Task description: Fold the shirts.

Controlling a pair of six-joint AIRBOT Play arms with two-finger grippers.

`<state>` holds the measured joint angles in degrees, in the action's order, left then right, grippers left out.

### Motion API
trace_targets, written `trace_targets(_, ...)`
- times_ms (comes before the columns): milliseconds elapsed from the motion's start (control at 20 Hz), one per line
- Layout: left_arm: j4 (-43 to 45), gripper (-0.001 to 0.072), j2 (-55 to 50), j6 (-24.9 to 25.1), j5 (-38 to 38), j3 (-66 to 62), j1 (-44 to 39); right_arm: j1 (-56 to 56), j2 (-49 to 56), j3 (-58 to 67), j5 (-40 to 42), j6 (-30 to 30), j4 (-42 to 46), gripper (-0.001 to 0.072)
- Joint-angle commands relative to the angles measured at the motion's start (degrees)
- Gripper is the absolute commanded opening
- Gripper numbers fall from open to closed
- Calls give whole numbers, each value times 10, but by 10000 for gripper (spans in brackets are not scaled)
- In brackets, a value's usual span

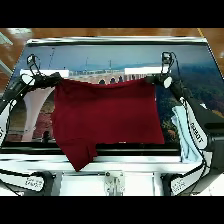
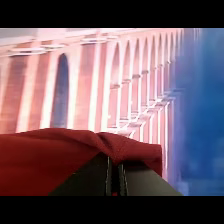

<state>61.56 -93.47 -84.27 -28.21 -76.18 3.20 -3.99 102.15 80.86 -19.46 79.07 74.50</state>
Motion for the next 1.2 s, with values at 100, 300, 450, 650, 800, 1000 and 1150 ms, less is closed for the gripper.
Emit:
trace_targets(100, 2, 37, -26, 16, -34, -3, 5, 3, 20, 1, -5, 21, -1, 64)
trace_targets(300, 1, 36, -7, 39, -136, -3, 39, 26, 1, 1, -113, 24, 1, 65)
trace_targets(450, 1, 36, -7, 71, -262, -3, 66, 45, -3, 1, -242, 26, -12, 64)
trace_targets(650, 8, 36, -32, 71, -386, -3, 70, 47, 3, 1, -374, 27, 12, 65)
trace_targets(800, 29, 36, -34, 60, -400, -3, 71, 50, 8, 1, -394, 33, 15, 65)
trace_targets(1000, 31, 36, -35, 54, -411, -3, 78, 50, 17, 1, -404, 33, 15, 65)
trace_targets(1150, 23, 90, -40, 54, -422, -3, 77, 50, 17, 1, -403, 33, 10, 205)
